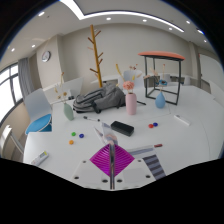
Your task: Fold towel
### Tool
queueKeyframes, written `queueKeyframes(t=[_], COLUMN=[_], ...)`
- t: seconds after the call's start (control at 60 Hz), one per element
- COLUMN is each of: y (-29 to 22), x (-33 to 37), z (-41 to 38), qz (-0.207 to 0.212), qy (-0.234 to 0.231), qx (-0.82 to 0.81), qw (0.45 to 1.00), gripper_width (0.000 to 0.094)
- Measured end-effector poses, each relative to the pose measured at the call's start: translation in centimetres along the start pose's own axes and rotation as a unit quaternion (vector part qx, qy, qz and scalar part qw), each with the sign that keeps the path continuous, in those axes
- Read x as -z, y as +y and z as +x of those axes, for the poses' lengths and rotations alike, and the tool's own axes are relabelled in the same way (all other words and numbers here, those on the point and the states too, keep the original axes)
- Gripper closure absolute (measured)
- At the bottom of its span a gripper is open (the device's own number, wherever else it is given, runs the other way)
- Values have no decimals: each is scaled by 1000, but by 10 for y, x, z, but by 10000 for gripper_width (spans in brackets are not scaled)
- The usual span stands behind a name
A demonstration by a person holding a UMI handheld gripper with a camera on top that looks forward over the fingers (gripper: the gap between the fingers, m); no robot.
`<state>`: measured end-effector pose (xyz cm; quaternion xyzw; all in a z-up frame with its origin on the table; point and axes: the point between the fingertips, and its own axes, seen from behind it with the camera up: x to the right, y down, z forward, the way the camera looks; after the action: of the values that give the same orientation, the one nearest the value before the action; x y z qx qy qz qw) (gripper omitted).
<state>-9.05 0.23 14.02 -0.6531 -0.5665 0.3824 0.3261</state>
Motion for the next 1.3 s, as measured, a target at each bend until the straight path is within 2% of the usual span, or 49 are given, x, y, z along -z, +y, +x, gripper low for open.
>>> queueKeyframes(t=[0.183,0.283,0.333,0.367,0.383,0.467,0.517,0.567,0.75,0.867,0.967,1.133,1.3], y=[23,64,86,97,100,95,81,68,31,30,36,50,67], x=[-23,-41,-52,-57,-58,-46,-29,-4,148,241,302,354,359], z=[108,153,167,172,174,191,190,180,126,92,76,55,34], qz=[-17,-50,-69,-78,-80,-70,-58,-48,-59,-71,-73,-67,-75], qy=[79,114,121,124,124,148,152,141,97,66,60,54,38], qx=[65,93,106,113,117,128,124,103,73,68,65,69,59], qw=[995,988,985,983,982,978,979,983,991,993,993,994,995], gripper_width=[911,899,848,753,662,88,123,87,85,87,86,86,85])
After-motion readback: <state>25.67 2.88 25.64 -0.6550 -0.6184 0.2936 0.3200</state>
